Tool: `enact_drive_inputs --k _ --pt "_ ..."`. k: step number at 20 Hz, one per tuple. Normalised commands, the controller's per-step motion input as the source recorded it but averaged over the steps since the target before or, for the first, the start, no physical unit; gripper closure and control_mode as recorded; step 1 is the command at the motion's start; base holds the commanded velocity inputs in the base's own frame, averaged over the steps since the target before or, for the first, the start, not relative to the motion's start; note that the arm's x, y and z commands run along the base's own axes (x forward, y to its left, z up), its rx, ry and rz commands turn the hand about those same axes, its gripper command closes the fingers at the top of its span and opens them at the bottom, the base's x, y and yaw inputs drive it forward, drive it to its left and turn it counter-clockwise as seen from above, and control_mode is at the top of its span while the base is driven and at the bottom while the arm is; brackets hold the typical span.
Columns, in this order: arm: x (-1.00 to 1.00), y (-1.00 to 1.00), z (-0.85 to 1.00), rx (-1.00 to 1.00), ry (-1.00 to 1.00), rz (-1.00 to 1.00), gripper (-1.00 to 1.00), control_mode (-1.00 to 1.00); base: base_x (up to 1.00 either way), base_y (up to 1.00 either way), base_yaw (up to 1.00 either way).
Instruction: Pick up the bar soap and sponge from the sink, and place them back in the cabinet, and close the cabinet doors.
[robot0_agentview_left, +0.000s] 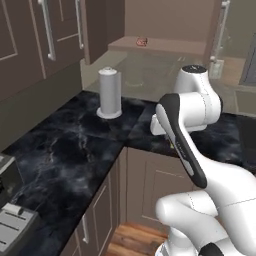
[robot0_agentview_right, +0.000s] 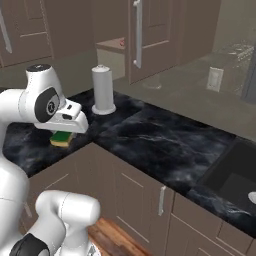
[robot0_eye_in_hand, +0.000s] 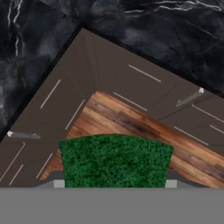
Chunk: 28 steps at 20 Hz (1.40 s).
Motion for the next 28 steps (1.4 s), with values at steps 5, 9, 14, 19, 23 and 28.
enact_drive_inputs --k 5,9,14,19,23,28 --pt "0.0 0.0 0.0 0.0 0.0 0.0 1.0 1.0 0.6 0.01 0.0" --pt "0.0 0.0 0.0 0.0 0.0 0.0 1.0 1.0 0.53 0.26 0.0" --pt "0.0 0.0 0.0 0.0 0.0 0.0 1.0 1.0 0.69 0.41 0.02" --pt "0.0 0.0 0.0 0.0 0.0 0.0 1.0 1.0 0.75 0.26 0.03" --pt "0.0 0.0 0.0 0.0 0.0 0.0 1.0 1.0 0.64 0.03 0.0" --pt "0.0 0.0 0.0 0.0 0.0 0.0 1.0 1.0 0.64 0.0 0.0"
